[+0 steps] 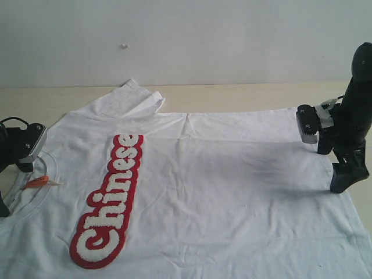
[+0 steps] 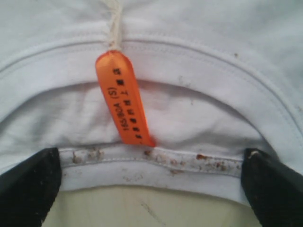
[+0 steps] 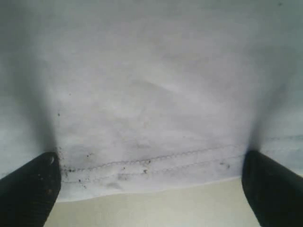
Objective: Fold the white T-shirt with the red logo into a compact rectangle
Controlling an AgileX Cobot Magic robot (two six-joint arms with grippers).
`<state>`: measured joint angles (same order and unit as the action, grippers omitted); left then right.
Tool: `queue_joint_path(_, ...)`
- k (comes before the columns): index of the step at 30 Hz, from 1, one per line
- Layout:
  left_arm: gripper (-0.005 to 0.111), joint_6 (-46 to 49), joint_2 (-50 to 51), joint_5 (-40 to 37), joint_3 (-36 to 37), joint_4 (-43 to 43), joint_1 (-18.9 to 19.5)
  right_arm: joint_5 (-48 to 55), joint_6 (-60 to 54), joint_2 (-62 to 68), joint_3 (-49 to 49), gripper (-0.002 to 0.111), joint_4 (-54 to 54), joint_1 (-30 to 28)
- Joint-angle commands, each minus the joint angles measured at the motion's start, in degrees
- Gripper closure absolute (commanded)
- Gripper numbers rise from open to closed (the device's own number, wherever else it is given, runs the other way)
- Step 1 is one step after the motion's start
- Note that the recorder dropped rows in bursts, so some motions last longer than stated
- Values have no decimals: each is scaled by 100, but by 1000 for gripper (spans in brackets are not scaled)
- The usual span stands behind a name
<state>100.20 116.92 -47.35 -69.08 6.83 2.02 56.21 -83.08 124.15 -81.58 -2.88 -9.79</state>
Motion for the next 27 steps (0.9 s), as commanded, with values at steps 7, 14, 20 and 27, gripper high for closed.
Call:
queue_joint_path(7,2,-2,170,279,72,-44,-3,-44,-18,262,67,3,93,-18)
queue_joint_path(14,2,-2,170,279,72,-44,-3,-44,-18,262,67,3,93,-18)
queue_joint_path(20,2,-2,170,279,72,-44,-3,-67,-18,260,67,3,93,-18)
queue_joint_path(27,2,-2,170,279,72,-44,-3,-259,-41,260,67,28,173,-18)
